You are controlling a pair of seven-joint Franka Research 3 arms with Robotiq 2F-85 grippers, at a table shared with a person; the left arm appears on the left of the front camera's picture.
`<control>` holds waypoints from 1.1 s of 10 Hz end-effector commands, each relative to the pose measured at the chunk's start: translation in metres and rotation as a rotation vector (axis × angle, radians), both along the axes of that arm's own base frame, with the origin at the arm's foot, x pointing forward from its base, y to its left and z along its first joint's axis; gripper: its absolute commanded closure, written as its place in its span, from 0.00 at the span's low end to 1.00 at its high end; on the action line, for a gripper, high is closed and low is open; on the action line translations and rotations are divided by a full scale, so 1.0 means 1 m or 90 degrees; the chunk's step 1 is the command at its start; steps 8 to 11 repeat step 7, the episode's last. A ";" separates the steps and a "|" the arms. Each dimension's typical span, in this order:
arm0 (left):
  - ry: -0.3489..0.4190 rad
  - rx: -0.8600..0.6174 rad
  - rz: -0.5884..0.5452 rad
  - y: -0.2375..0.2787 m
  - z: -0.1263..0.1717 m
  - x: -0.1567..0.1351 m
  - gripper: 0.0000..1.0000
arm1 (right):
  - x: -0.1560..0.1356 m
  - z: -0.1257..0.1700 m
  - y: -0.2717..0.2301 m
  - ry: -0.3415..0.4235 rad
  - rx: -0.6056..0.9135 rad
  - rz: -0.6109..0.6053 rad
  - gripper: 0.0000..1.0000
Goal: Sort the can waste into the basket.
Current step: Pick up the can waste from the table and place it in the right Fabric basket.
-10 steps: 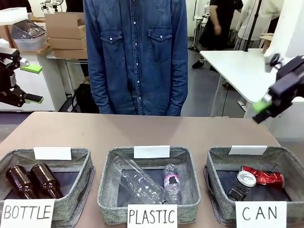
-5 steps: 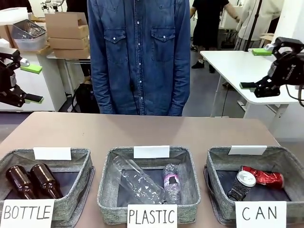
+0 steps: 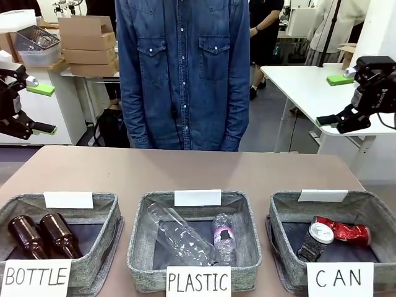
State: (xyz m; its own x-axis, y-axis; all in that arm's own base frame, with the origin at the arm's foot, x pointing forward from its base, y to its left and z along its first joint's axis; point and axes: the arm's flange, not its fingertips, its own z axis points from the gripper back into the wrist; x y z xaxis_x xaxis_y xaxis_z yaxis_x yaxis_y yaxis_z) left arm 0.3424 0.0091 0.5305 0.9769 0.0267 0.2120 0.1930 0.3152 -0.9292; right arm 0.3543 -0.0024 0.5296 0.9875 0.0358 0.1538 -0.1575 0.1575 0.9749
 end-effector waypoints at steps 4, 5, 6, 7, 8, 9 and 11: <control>-0.011 0.001 -0.011 0.001 0.000 0.000 0.00 | 0.002 0.001 -0.004 -0.012 -0.002 0.008 0.00; -0.011 0.001 -0.011 0.001 0.000 0.000 0.00 | 0.002 0.001 -0.004 -0.012 -0.002 0.008 0.00; -0.011 0.001 -0.011 0.001 0.000 0.000 0.00 | 0.002 0.001 -0.004 -0.012 -0.002 0.008 0.00; -0.011 0.001 -0.011 0.001 0.000 0.000 0.00 | 0.002 0.001 -0.004 -0.012 -0.002 0.008 0.00; -0.011 0.001 -0.011 0.001 0.000 0.000 0.00 | 0.002 0.001 -0.004 -0.012 -0.002 0.008 0.00; -0.011 0.001 -0.011 0.001 0.000 0.000 0.00 | 0.002 0.001 -0.004 -0.012 -0.002 0.008 0.00; -0.011 0.001 -0.011 0.001 0.000 0.000 0.00 | 0.002 0.001 -0.004 -0.012 -0.002 0.008 0.00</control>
